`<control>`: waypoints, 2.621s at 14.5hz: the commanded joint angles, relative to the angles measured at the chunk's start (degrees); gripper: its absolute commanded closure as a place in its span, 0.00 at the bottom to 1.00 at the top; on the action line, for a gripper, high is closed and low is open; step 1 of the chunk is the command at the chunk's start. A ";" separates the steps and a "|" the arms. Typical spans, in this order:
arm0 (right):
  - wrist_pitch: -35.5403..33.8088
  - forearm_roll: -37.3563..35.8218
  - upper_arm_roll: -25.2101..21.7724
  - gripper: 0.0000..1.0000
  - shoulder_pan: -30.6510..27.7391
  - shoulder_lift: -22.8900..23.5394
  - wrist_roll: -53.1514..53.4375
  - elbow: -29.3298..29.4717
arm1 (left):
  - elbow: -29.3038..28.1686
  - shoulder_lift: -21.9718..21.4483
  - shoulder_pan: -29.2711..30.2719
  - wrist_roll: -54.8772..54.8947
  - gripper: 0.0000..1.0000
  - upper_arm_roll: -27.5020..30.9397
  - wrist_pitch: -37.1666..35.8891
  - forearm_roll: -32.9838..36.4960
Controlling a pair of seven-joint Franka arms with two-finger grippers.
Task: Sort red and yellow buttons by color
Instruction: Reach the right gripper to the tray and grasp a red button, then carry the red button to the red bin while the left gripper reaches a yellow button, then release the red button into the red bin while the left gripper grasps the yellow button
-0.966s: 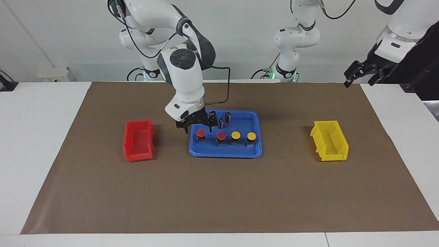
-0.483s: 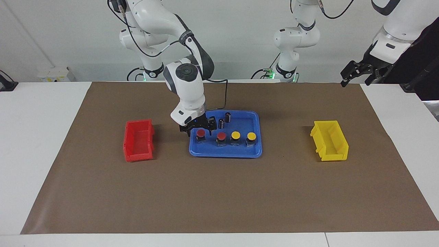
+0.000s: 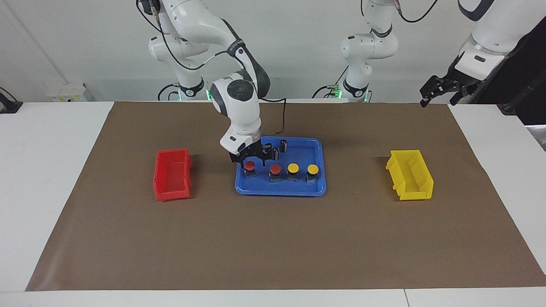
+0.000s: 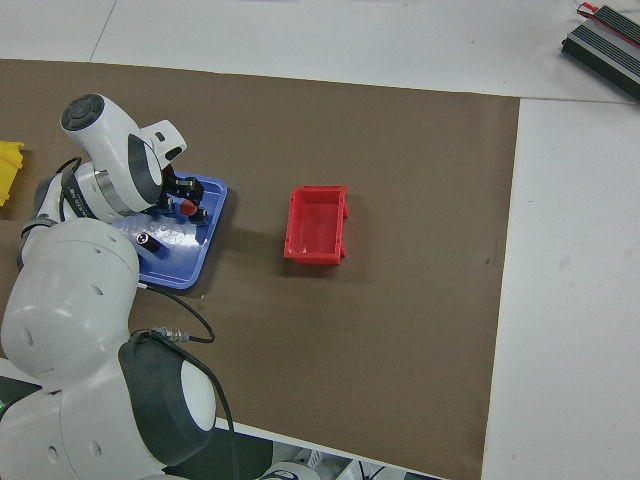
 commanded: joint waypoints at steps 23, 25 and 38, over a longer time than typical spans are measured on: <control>-23.82 0.15 -0.02 0.70 -21.45 -9.15 -28.53 8.30 | -16.60 13.74 -28.14 -26.33 0.01 0.02 41.12 -0.56; -22.07 0.15 -0.02 0.70 -24.01 -10.11 -30.74 5.33 | -16.60 15.24 -29.03 -27.91 0.03 0.02 42.18 -0.56; 1.21 7.97 -0.11 0.70 -28.15 -17.93 -37.34 -19.28 | -21.17 17.44 -32.28 -30.28 0.09 0.11 47.90 -0.56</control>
